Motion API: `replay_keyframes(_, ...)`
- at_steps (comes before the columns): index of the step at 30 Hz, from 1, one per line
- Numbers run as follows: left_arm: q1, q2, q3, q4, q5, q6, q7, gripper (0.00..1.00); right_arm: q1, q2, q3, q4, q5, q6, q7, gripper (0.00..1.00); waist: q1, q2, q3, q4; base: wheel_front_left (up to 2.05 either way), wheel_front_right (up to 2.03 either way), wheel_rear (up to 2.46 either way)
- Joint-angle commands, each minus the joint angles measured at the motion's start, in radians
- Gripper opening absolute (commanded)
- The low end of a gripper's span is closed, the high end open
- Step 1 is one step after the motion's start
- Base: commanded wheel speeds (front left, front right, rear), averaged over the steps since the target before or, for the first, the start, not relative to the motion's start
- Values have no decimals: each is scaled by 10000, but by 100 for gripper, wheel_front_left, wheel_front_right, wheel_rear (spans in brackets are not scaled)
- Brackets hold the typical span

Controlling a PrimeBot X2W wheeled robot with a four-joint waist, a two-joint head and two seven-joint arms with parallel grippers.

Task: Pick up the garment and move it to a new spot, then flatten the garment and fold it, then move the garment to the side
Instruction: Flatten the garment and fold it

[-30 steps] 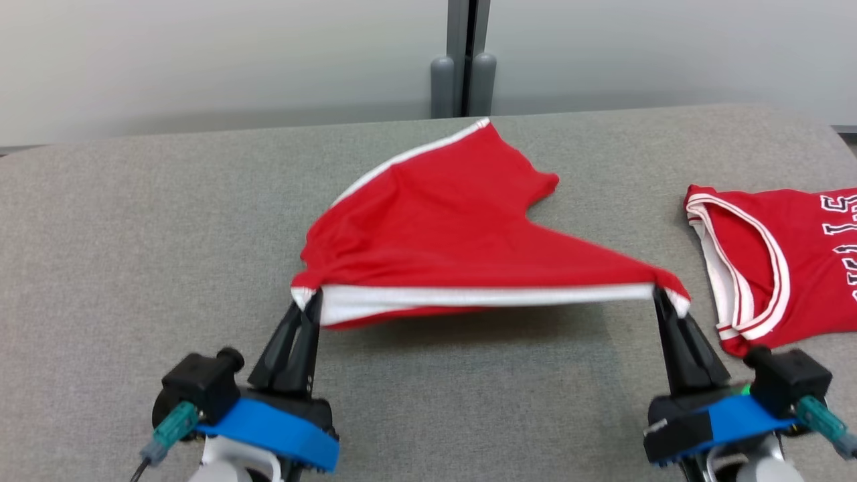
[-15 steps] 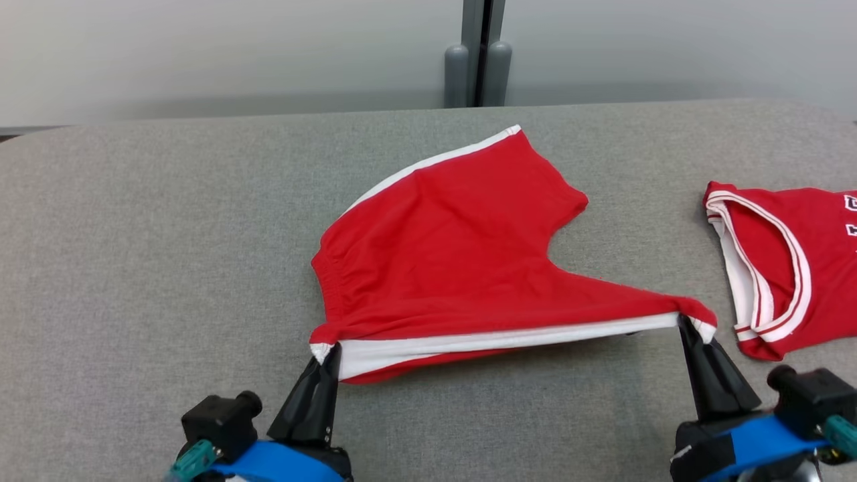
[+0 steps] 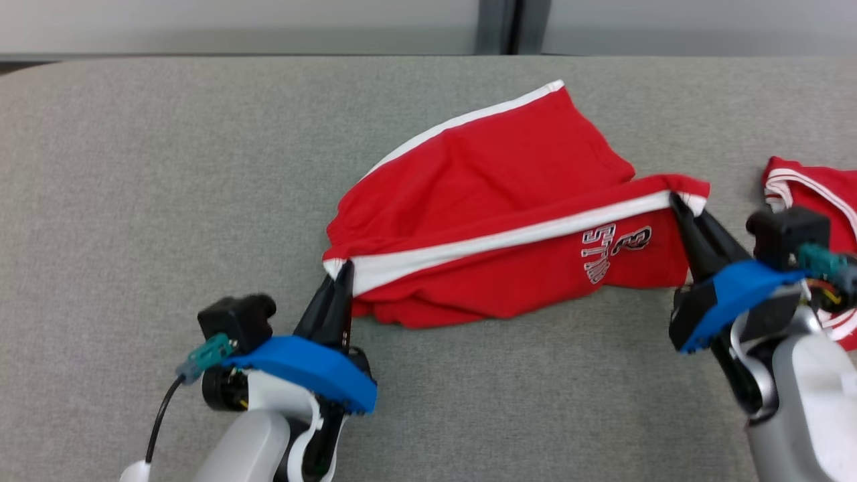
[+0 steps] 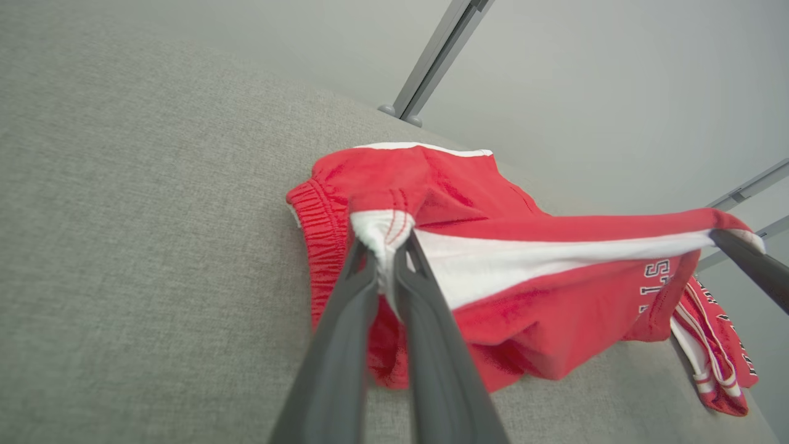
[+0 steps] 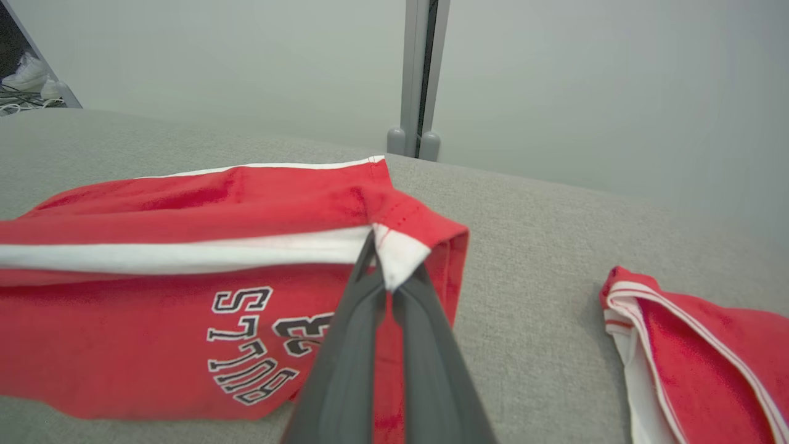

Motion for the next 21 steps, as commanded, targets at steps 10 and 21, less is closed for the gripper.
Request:
replay_keyframes(10, -2154, -613, 37, 1152, -191, 99, 490, 0, -2910, -1115, 913, 2066, 590, -2, 841, 0, -2, -2, 1007, 769, 0, 0, 0)
replay_keyframes(21, -3337, -877, -191, 1579, -216, 495, 1005, 0, -5401, -1486, 1586, 4381, 1192, -2, 1201, 0, -2, -2, 1556, 1207, 0, 0, 0)
